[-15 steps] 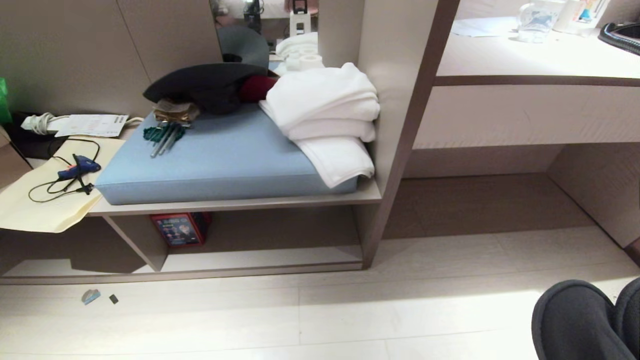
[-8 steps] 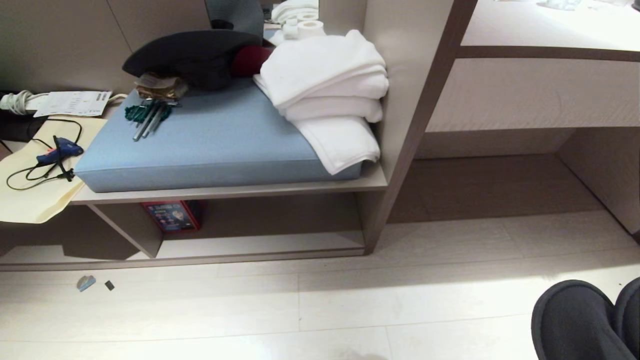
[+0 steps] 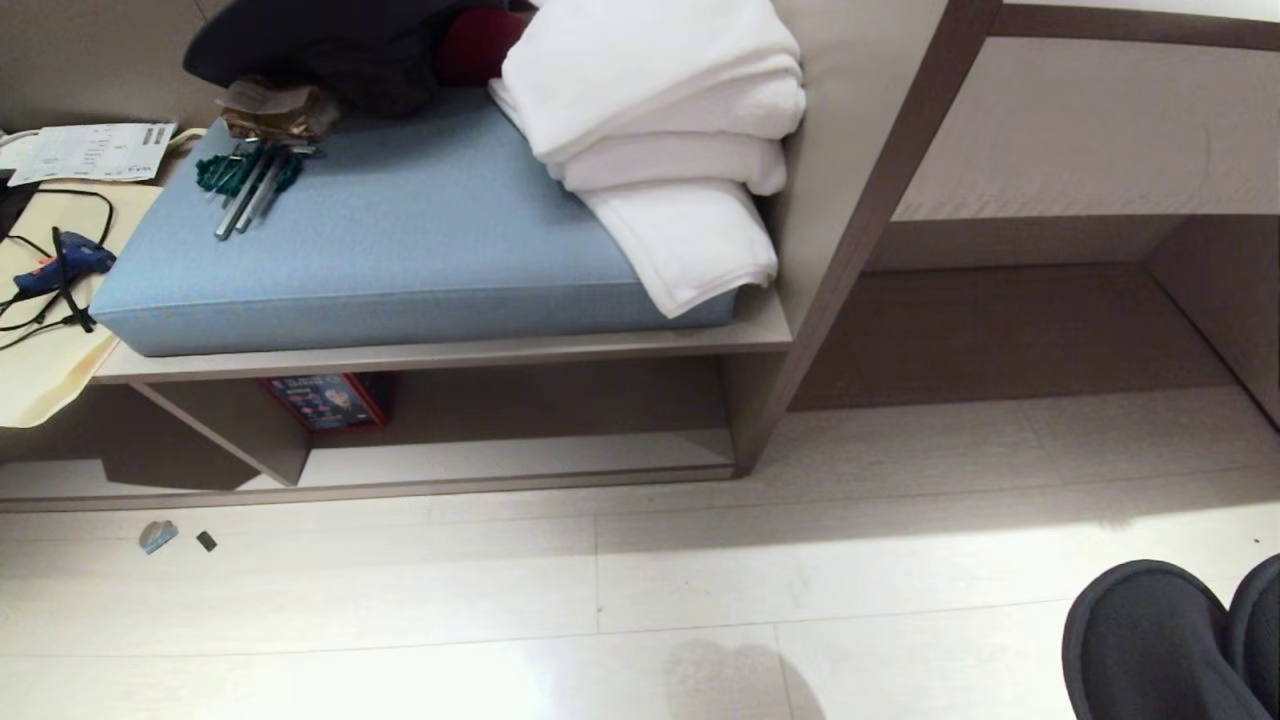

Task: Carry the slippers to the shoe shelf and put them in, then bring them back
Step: Place the slippers on the floor

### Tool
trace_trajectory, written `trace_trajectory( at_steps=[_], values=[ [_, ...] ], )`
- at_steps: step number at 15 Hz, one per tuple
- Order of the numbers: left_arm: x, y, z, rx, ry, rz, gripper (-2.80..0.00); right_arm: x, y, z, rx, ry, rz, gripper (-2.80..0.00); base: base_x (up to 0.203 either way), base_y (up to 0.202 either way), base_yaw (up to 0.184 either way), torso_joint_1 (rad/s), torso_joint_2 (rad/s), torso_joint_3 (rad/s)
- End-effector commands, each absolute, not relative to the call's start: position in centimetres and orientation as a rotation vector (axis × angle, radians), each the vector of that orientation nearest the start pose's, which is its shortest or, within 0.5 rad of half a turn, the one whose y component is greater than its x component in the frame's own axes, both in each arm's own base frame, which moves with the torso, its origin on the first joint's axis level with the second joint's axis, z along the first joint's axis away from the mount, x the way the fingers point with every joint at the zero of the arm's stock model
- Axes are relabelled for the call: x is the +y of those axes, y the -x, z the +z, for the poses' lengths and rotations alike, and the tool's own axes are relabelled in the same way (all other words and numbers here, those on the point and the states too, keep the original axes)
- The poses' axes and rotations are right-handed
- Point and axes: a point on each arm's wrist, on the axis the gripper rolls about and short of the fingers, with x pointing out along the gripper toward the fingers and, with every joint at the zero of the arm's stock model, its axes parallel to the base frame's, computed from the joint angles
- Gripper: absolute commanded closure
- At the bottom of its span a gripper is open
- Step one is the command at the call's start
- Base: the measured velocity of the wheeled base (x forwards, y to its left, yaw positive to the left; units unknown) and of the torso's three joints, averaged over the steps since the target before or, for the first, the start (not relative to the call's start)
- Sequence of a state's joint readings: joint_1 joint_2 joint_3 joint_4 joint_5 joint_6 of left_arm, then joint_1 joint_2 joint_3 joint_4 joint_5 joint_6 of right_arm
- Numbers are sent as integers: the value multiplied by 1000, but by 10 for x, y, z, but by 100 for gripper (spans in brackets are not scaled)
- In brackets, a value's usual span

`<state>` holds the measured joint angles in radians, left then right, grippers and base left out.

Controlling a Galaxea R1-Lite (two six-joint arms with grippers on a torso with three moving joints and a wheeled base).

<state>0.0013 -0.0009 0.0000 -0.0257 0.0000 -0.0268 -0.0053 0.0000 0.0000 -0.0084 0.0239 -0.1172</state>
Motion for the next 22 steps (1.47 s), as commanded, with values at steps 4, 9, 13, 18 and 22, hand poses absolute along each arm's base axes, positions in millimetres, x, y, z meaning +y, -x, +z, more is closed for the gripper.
trace_trajectory(
  at_steps=[4,9,13,18,22],
  values=[
    [0,22,76,-18,28,1,0,1,23,76,-9,123,18,0,0,0,0,5,3,-194],
    [0,22,76,-19,28,1,0,1,23,76,-10,124,18,0,0,0,0,6,4,-193],
    [0,22,76,-18,28,1,0,1,23,76,-10,124,17,0,0,0,0,1,4,-196],
    [0,22,76,-18,28,1,0,1,23,76,-10,124,17,0,0,0,0,1,3,-199],
    [0,22,76,-18,28,1,0,1,23,76,-10,124,18,0,0,0,0,-1,0,-196]
  ],
)
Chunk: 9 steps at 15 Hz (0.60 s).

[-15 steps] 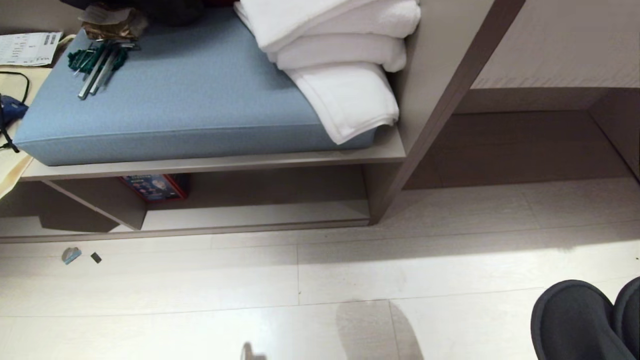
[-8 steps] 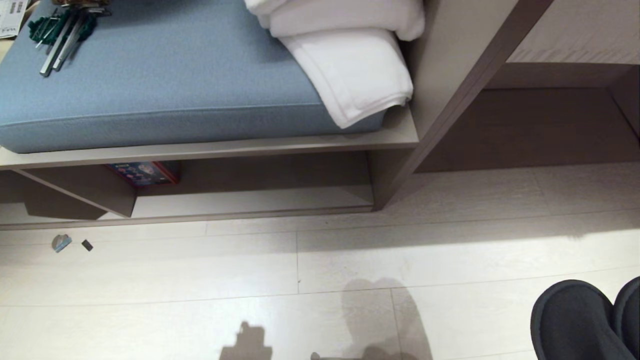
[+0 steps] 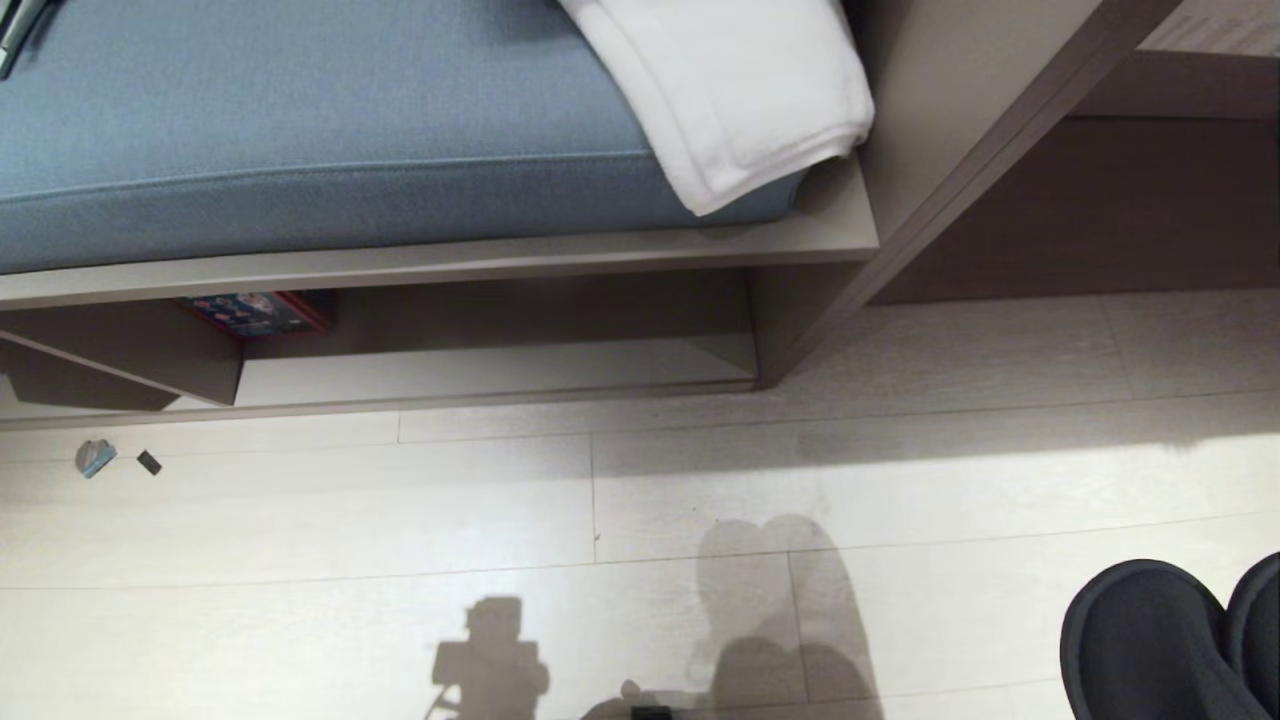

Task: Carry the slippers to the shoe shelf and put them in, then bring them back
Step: Place the slippers on the floor

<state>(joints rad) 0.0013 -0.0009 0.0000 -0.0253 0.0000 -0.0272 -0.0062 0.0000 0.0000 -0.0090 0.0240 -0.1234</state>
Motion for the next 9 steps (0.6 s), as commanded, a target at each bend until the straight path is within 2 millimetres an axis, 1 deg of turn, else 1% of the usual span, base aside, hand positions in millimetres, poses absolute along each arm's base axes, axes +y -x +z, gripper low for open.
trace_trajectory(
  at_steps=[1,9],
  values=[
    [0,22,76,-18,28,1,0,1,23,76,-10,124,18,0,0,0,0,0,2,-205],
    [0,22,76,-18,28,1,0,1,23,76,-10,124,18,0,0,0,0,1,2,-198]
  ],
)
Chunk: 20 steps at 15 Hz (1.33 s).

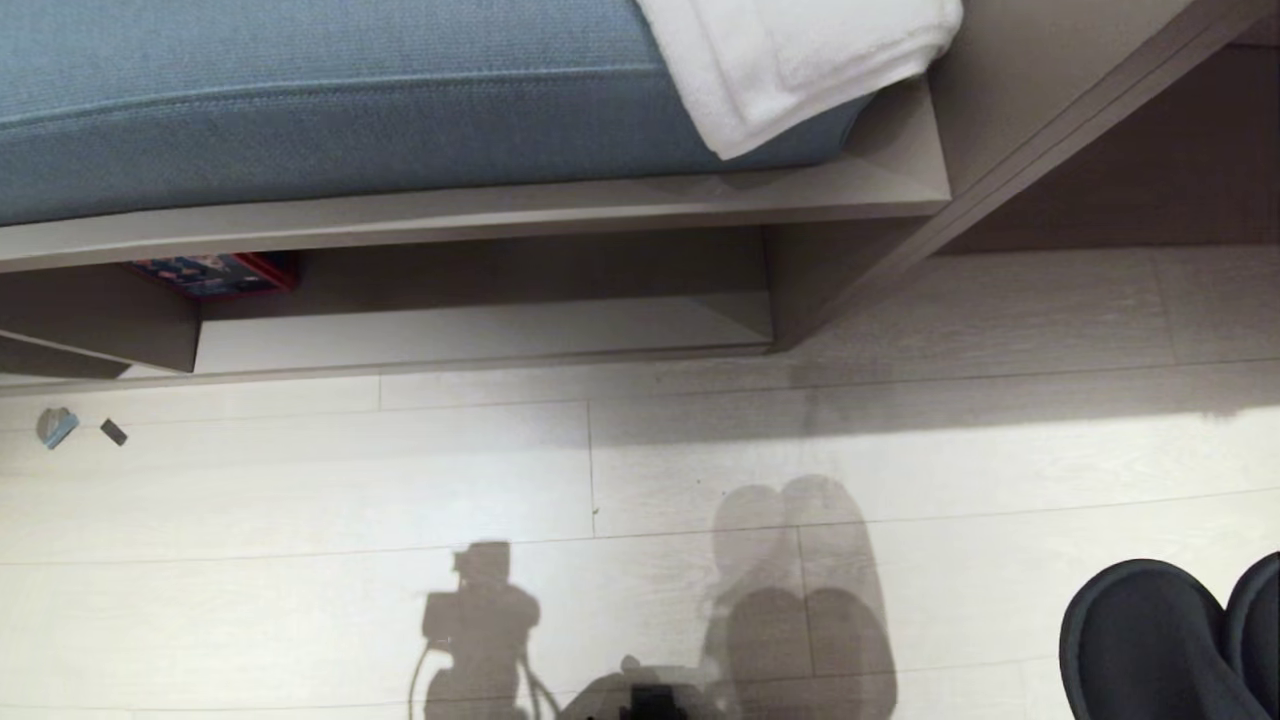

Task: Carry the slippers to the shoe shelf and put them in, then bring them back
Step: Place the slippers on the floor

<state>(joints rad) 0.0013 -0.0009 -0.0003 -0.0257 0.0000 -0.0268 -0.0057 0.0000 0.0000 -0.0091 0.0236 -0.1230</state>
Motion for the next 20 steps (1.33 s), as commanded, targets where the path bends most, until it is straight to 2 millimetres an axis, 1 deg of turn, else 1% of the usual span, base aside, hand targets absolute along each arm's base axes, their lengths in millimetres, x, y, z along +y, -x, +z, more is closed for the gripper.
trace_trajectory(
  at_steps=[1,20],
  values=[
    [0,22,76,-18,28,1,0,1,23,76,-10,124,18,0,0,0,0,2,7,-198],
    [0,22,76,-18,26,1,0,1,23,78,-20,126,20,0,0,0,0,3,3,-198]
  ],
)
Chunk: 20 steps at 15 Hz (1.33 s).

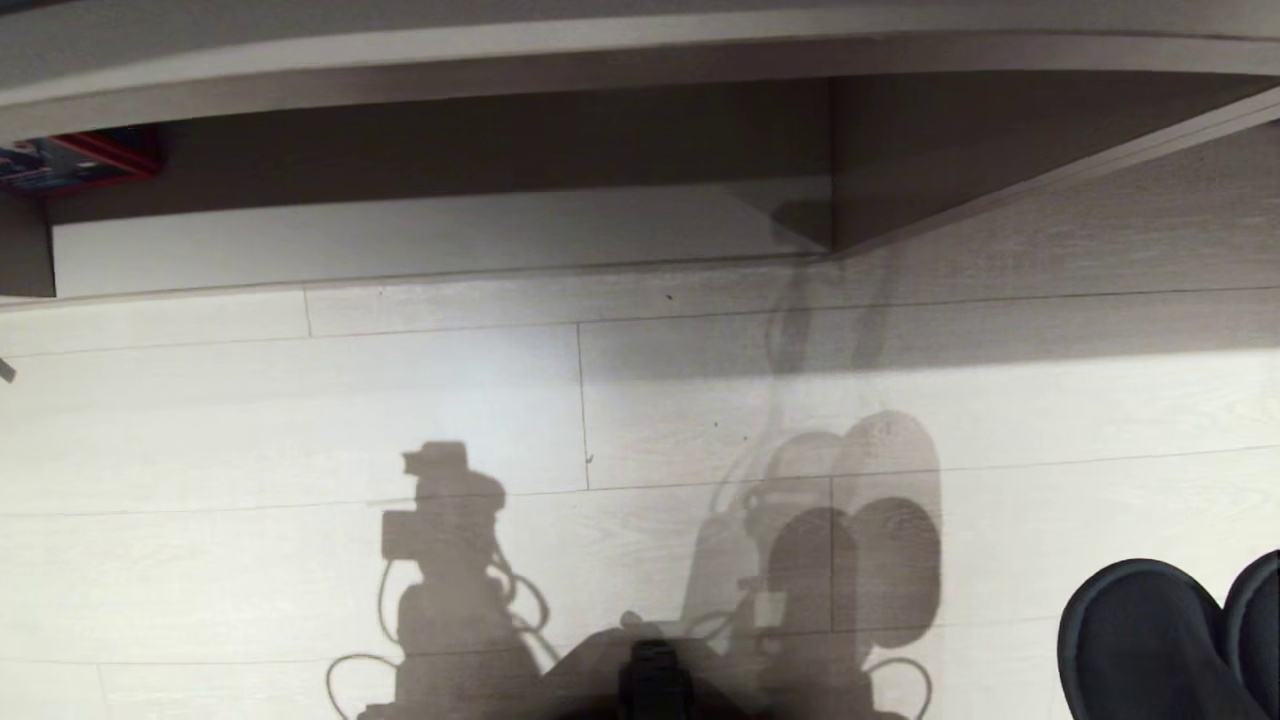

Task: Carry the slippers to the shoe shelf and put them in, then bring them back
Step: Place the slippers on the floor

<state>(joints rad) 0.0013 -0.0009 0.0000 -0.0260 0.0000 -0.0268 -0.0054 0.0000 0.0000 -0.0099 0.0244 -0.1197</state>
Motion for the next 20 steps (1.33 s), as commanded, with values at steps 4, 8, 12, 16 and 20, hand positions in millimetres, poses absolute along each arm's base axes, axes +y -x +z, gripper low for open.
trace_trajectory(
  at_steps=[4,8,12,16,20],
  values=[
    [0,22,76,-17,17,0,0,2,28,128,-59,105,63,0,0,0,0,3,4,-127],
    [0,22,76,-19,18,0,0,1,-7,172,113,112,67,0,0,0,0,2,-1,-11],
    [0,22,76,-18,21,0,0,1,-52,178,249,103,52,0,0,0,0,0,0,0],
    [0,22,76,-17,21,1,0,-3,-112,173,345,58,22,0,0,0,0,0,0,0],
    [0,22,76,-17,23,1,0,-5,-167,175,269,44,98,0,0,0,0,0,0,0]
  ],
)
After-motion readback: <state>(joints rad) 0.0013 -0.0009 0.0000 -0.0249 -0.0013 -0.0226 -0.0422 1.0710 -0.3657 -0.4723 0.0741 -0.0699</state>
